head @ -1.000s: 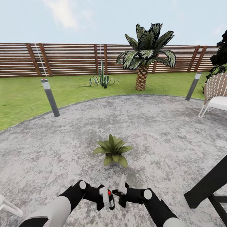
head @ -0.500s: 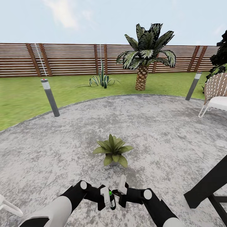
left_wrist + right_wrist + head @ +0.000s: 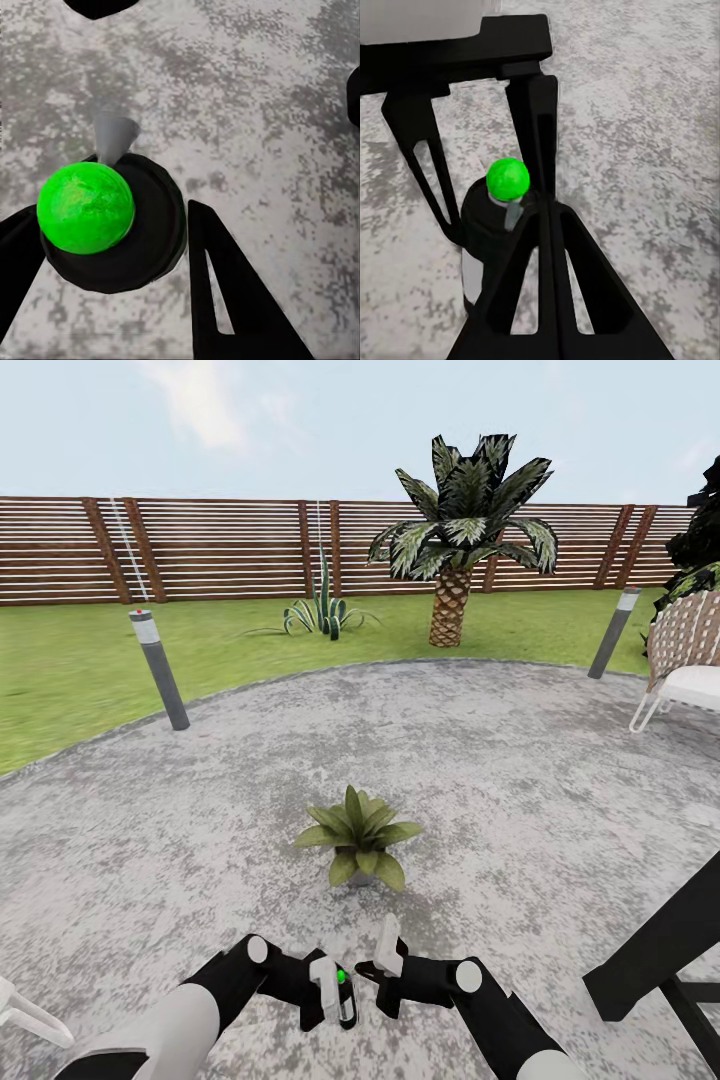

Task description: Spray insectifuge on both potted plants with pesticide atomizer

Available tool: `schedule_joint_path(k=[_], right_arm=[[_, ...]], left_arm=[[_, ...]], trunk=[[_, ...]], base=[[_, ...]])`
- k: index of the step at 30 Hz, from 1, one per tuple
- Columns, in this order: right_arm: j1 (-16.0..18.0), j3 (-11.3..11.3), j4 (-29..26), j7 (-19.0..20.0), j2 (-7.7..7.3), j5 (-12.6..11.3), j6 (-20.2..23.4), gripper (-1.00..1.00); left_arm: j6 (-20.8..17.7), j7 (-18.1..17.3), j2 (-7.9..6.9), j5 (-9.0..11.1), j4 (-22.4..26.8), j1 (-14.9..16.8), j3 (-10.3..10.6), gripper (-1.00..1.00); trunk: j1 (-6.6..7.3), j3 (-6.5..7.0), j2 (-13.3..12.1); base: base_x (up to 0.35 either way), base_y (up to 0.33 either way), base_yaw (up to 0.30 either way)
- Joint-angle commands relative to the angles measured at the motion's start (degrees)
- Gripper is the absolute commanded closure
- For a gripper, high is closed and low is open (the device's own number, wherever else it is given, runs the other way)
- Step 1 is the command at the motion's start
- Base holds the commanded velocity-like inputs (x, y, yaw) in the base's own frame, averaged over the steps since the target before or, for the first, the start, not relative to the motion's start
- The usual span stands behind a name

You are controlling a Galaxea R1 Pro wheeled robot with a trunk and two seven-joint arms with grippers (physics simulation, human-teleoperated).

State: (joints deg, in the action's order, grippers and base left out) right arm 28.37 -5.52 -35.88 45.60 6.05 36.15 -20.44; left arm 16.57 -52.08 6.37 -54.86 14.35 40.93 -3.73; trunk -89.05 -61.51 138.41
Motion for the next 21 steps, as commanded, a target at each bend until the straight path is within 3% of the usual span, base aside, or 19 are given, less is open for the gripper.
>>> schedule_joint_path(k=[1,8,9,17,21], right_arm=[[0.02,0.07,-0.06,0.01,0.02,0.5,-0.3,1.0],[0.02,0.07,0.02,0.01,-0.06,0.5,-0.3,1.0],[0.02,0.07,0.06,0.01,-0.07,0.5,-0.3,-1.0],[0.02,0.15,0.22,-0.24,-0.34,0.66,-0.3,-1.0],[0.02,0.39,0.54,-1.48,-0.94,0.69,-0.37,-1.0]], left_arm=[[0.21,-0.21,-0.55,-0.52,0.07,-0.02,-0.41,1.0],[0.28,-0.25,-5.47,-0.56,0.07,-0.04,-0.3,1.0],[0.29,-0.24,-6.21,-0.57,0.07,-0.05,-0.26,1.0],[0.27,-0.06,-10.43,-0.08,0.26,-0.06,-0.5,1.0],[-0.22,0.52,-11.5,0.11,0.8,-0.05,-0.96,1.0]], trunk=[[0.01,-0.05,0.02],[0.01,-0.05,0.02],[0.01,-0.05,0.02],[0.01,-0.05,0.02],[0.01,-0.05,0.02]], base=[[0.0,0.0,0.0],[0.0,0.0,0.0],[0.0,0.0,0.0],[0.0,0.0,0.0],[0.0,0.0,0.0]])
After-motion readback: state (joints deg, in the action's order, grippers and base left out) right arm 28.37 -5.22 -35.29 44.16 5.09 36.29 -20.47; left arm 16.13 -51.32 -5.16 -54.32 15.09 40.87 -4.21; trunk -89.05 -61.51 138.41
